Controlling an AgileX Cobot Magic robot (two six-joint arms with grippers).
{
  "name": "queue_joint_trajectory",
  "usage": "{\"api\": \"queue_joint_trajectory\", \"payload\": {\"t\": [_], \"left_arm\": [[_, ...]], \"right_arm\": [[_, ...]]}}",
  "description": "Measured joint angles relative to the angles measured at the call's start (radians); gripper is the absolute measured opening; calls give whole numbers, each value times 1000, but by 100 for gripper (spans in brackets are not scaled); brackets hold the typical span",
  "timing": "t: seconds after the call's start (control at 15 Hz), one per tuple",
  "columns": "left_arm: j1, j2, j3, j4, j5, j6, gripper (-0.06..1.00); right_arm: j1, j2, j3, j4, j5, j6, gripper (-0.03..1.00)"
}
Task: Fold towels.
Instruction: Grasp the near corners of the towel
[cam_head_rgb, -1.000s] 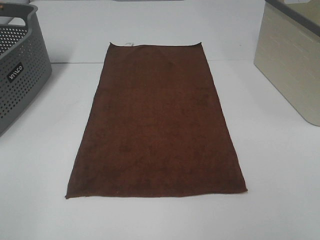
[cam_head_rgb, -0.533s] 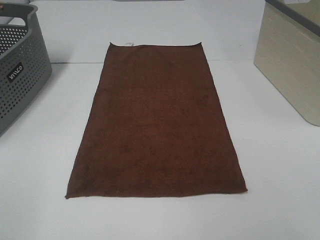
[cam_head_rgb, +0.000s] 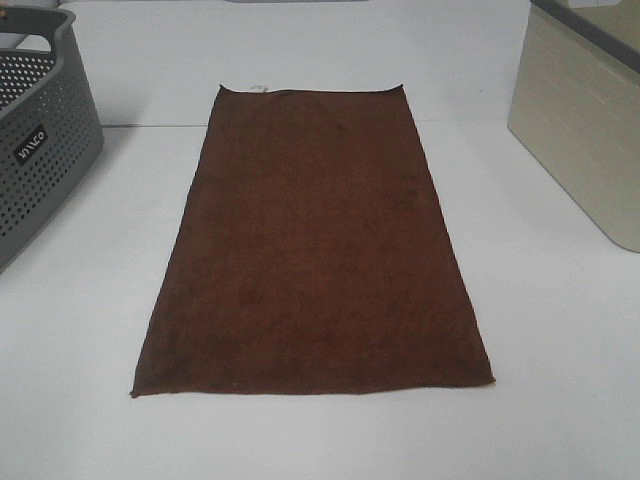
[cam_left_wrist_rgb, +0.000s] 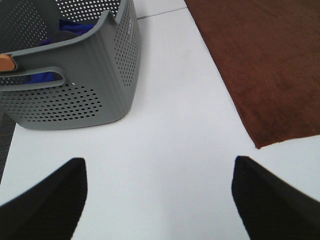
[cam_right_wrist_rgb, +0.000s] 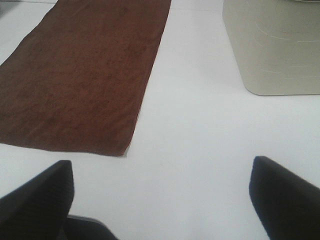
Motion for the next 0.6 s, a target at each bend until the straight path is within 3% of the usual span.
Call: {"api": "queue_joint_trajectory", "payload": {"t": [0.6], "left_arm": [[0, 0, 0, 0, 0, 0, 76]], "right_arm": [[0, 0, 0, 0, 0, 0, 89]]}}
